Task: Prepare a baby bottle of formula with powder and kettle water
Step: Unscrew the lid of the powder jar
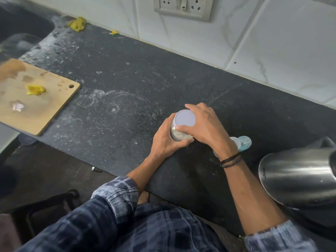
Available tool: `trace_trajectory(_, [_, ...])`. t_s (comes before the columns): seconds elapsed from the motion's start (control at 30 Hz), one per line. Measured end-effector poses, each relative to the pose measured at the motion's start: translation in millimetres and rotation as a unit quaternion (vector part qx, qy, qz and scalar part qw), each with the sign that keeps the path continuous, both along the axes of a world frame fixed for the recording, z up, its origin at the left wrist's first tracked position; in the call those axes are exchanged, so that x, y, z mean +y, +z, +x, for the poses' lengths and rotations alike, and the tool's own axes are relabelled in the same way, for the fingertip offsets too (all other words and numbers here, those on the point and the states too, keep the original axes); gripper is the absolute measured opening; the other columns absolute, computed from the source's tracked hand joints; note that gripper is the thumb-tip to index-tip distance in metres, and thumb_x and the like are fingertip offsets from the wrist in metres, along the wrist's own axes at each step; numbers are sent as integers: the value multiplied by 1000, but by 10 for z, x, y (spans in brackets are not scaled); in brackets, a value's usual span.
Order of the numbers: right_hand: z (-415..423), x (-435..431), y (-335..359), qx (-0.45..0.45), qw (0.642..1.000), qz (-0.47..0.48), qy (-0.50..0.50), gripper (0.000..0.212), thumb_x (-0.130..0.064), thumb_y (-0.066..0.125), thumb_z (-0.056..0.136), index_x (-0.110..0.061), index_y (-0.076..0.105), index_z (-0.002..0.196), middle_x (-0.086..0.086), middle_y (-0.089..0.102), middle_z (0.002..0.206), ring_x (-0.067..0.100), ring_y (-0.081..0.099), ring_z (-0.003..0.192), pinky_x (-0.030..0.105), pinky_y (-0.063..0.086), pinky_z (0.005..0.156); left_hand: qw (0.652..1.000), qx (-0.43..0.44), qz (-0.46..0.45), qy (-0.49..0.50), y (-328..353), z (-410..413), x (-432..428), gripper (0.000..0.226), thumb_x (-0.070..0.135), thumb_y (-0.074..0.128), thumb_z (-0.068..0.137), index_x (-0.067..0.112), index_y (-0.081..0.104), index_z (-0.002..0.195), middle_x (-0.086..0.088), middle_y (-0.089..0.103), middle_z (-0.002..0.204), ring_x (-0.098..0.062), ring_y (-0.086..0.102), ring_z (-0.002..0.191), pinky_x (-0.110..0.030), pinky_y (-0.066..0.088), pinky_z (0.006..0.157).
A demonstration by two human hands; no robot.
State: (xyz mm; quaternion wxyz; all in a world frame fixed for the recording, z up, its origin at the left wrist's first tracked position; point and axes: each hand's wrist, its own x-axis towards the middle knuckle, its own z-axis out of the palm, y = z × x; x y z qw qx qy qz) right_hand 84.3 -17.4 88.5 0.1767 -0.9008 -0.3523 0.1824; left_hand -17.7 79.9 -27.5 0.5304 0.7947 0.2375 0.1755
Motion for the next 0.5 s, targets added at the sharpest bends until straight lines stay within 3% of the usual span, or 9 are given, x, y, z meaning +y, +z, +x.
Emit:
trace_trajectory(0.1, [24,2,68,20,999,-8,30,96,-35,81,82,-31,25,161,0,44,151,26,35,142,36,35,110,1000,3,-6,-1,-23,1,3,92,53,89,64,39,45,144,25,56,136,1,54,127,-32,47,105])
trace_trajectory(0.2, [55,4,169,25,999,-1,43,103,-35,83,81,-36,19,162,1,38,156,26,33,144,38,35,111,1000,8,-7,1,-31,-3,0,94,52,90,65,37,44,145,32,52,136,10,49,127,-19,42,103])
trace_trajectory(0.3, [11,14,141,-3,998,-25,50,98,-40,80,82,-35,21,161,2,44,151,29,40,138,44,41,107,1000,8,-6,1,-31,2,-3,91,49,91,66,40,44,143,27,54,136,4,52,127,-31,47,105])
trace_trajectory(0.37, [-3,-10,100,7,998,-30,62,96,-32,79,83,-35,22,161,0,44,152,29,41,138,43,41,108,1000,9,-10,3,-10,7,-12,90,52,89,64,43,44,141,25,56,136,1,54,126,-38,48,105])
trace_trajectory(0.43, [10,-39,97,23,997,-18,67,97,-24,79,82,-36,24,160,-5,38,158,28,38,140,43,40,111,1000,8,-16,8,13,5,-24,91,58,86,61,44,44,140,27,55,136,3,53,126,-37,47,106])
trace_trajectory(0.5, [11,-50,98,21,998,-6,64,95,-30,80,82,-36,26,160,-7,31,161,27,37,142,44,39,113,1000,8,-16,9,27,0,-31,90,61,84,61,47,43,139,29,54,135,6,52,126,-35,47,106])
